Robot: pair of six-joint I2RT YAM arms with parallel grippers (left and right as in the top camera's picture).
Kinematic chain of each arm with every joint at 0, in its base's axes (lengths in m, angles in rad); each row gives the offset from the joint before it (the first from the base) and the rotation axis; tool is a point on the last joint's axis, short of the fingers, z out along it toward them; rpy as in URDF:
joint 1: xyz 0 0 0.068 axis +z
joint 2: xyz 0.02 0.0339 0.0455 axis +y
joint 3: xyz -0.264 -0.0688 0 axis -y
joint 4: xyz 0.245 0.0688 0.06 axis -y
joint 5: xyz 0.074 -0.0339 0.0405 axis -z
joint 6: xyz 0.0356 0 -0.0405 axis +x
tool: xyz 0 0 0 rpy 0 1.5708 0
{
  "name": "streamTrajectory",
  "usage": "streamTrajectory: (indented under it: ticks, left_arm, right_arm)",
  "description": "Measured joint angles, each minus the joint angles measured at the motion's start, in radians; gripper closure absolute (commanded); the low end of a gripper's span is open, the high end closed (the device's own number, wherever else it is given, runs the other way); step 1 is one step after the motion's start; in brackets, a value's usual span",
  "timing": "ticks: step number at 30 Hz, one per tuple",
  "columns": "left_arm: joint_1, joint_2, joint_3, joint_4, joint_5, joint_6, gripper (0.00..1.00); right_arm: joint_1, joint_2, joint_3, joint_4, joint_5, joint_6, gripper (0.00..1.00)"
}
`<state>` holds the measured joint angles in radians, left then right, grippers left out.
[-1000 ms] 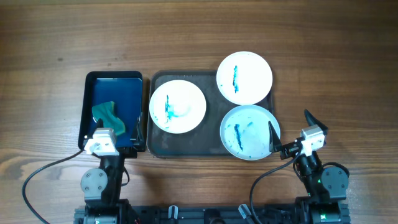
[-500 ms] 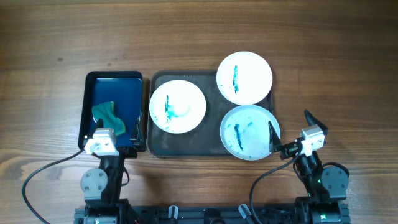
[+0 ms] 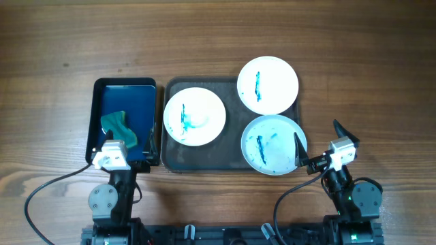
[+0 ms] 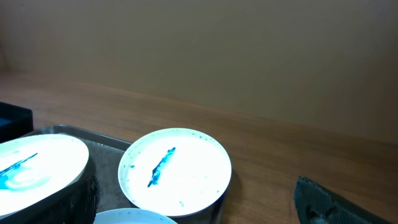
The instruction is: Clean dirty plates on tray and stack at the side
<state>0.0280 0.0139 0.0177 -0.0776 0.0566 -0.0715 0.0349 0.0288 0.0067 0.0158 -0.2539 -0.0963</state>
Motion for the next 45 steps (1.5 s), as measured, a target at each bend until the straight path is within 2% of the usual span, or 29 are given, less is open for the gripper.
streamTrajectory:
  ticks: [23,26,29,32,37,40,43,45]
  left_arm:
    - [0.0,0.006,0.004,-0.02,-0.018,0.0,0.0]
    - [0.0,0.05,0.049,-0.102,-0.019,0.0,0.0]
    - [0.0,0.156,0.156,-0.119,-0.018,0.0,0.0]
    - [0.0,0.314,0.321,-0.159,-0.005,0.0,0.0]
    - [0.0,0.797,0.759,-0.346,0.064,0.001,0.0]
    - [-0.001,1.138,1.101,-0.621,0.092,-0.001,0.0]
    - [-0.001,1.303,1.291,-0.761,0.107,-0.008,0.0]
    - [-0.001,1.36,1.336,-0.802,0.137,-0.013,0.0]
  right_arm:
    - [0.0,0.0,0.0,0.003,0.0,-0.022,0.0]
    - [0.0,0.002,0.011,0.0,0.0,-0.016,0.0]
    - [0.0,0.051,0.078,-0.001,0.0,0.008,0.0]
    - [0.0,0.203,0.243,-0.017,-0.012,0.025,0.0]
    - [0.0,0.639,0.652,-0.206,-0.13,0.077,0.0]
    - [0.0,0.937,0.942,-0.46,-0.248,0.092,0.0]
    - [0.0,1.202,1.236,-0.822,-0.316,0.056,0.0]
    - [0.0,1.381,1.411,-1.011,-0.338,-0.007,0.0]
